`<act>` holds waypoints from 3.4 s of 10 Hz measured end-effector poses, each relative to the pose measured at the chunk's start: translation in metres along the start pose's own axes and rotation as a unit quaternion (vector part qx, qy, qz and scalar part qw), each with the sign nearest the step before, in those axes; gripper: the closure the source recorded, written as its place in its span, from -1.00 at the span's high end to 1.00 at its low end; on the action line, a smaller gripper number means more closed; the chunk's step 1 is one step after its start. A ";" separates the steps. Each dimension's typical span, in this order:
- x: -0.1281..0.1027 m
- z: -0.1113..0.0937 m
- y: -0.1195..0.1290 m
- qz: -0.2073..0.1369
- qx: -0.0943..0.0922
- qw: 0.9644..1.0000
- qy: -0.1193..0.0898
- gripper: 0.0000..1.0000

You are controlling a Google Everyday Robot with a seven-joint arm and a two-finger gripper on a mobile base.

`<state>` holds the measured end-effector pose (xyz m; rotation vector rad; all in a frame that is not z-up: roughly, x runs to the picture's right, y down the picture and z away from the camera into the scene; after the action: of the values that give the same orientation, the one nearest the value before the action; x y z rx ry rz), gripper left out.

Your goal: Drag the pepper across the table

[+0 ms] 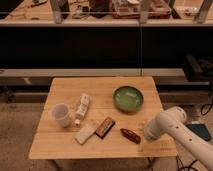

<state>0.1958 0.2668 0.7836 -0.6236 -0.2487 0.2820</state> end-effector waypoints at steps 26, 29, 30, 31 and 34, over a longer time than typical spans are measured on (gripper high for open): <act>-0.140 0.076 -0.011 -0.212 -0.054 0.976 -0.012 -0.79; -0.158 0.081 -0.016 -0.233 -0.052 0.971 -0.008 -0.79; -0.163 0.081 -0.020 -0.237 -0.048 0.970 -0.006 -0.79; -0.166 0.081 -0.027 -0.239 -0.044 0.970 -0.003 -0.79; -0.176 0.080 -0.054 -0.237 -0.024 0.971 0.005 -0.79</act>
<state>0.0171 0.2092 0.8540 -0.5937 -0.3861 -0.1888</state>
